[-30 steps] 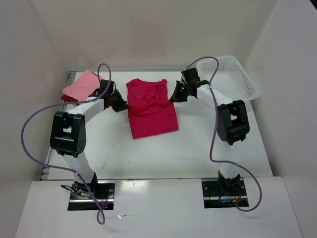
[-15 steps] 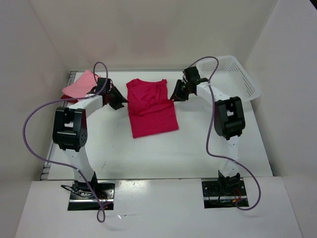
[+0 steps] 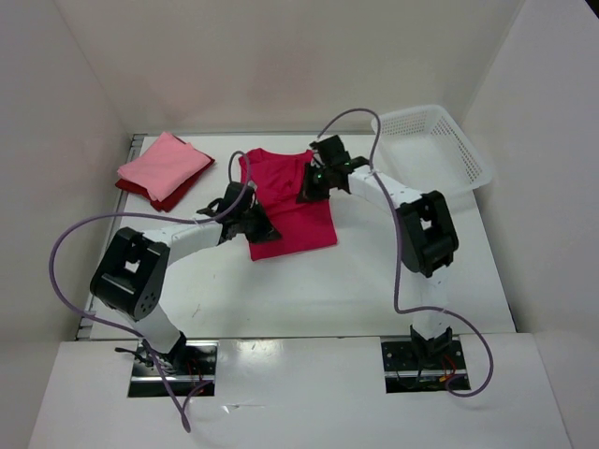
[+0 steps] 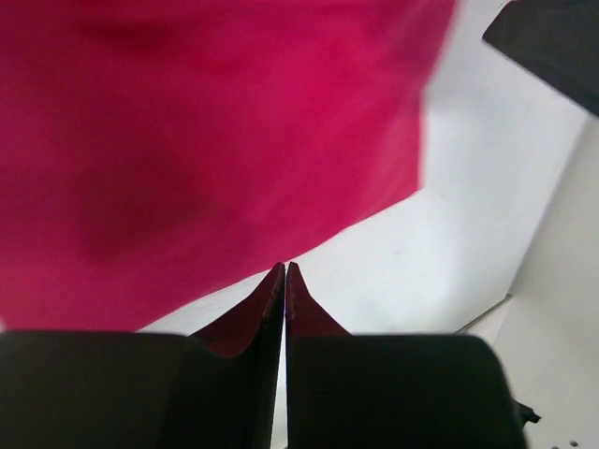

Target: Fold and stack the t-shirts

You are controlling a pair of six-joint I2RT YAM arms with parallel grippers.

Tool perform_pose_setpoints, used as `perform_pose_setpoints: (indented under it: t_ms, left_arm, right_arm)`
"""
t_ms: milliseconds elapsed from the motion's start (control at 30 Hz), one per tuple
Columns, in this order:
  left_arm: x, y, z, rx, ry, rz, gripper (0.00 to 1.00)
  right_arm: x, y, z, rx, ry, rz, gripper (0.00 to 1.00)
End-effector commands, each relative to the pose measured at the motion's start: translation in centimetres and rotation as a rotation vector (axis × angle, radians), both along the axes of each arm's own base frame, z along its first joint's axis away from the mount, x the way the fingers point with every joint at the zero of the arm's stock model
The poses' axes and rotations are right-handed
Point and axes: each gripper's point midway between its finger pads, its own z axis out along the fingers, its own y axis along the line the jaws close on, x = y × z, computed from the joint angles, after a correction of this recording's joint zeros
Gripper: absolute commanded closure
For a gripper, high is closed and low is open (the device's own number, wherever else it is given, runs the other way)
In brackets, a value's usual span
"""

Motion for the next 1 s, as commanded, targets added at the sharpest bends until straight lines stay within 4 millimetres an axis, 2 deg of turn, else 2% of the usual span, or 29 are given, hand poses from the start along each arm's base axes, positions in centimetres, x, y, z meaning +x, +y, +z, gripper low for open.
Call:
perform_pose_setpoints:
  t_ms: [0,67,100,167,233,300,367,467,533,567,600,667,700,767,800,833,967]
  left_arm:
    - [0.9,0.6,-0.3,-0.045,0.002,0.063,0.94]
    - [0.5,0.7,-1.7,-0.031,0.034,0.064,0.93]
    - [0.3,0.8,-2.5,-0.031,0.054,0.072,0.93]
    - [-0.2,1.0,-3.5,-0.026,0.080,0.081,0.90]
    - [-1.0,1.5,-5.4,0.001,0.123,0.088,0.90]
    - [-1.5,1.6,-5.9,0.007,0.136,0.089,0.89]
    - [-1.8,2.0,-6.3,0.019,0.143,0.096,0.87]
    - [-2.3,2.2,-7.2,0.033,0.171,0.097,0.86]
    - [-2.3,2.3,-7.2,0.039,0.168,0.103,0.86]
    - [-2.7,2.5,-7.6,0.044,0.179,0.103,0.85]
    - [-3.2,2.7,-8.0,0.052,0.195,0.103,0.85]
    - [-3.3,2.9,-8.2,0.067,0.196,0.102,0.85]
    - [-3.8,3.2,-8.3,0.073,0.209,0.102,0.85]
    - [-3.9,3.4,-8.3,0.080,0.204,0.109,0.83]
    - [-3.9,3.4,-7.5,0.074,0.191,0.109,0.82]
    - [-4.3,3.8,-7.7,0.092,0.194,0.110,0.81]
    - [-4.3,4.3,-6.3,0.111,0.157,0.106,0.75]
  right_arm:
    - [-1.0,1.8,-3.1,0.009,0.044,0.056,1.00]
    - [-1.0,2.0,-4.2,0.009,0.061,0.062,1.00]
    - [-0.7,2.1,-3.7,0.014,0.050,0.062,1.00]
    - [0.0,2.5,-4.2,0.014,0.050,0.062,1.00]
    - [0.1,2.6,-4.8,0.010,0.058,0.062,1.00]
    - [0.1,2.6,-5.2,0.008,0.076,0.055,1.00]
    - [0.1,2.4,-6.5,-0.009,0.093,0.048,1.00]
    - [1.1,2.7,-6.6,-0.016,0.087,0.041,1.00]
    - [1.1,2.7,-7.6,-0.022,0.100,0.041,1.00]
    - [1.9,2.9,-6.8,-0.021,0.074,0.032,1.00]
    - [2.3,2.8,-7.1,-0.030,0.069,0.023,1.00]
    - [3.4,3.2,-6.4,-0.019,0.041,0.008,1.00]
    - [3.9,2.7,-6.8,-0.014,0.047,-0.013,1.00]
    - [5.5,2.8,-5.4,0.026,0.006,-0.044,1.00]
    - [6.1,2.3,-5.6,0.026,0.005,-0.056,1.00]
    - [6.9,2.7,-4.9,0.042,-0.009,-0.064,1.00]
    - [9.0,3.1,-3.2,0.070,-0.052,-0.079,1.00]
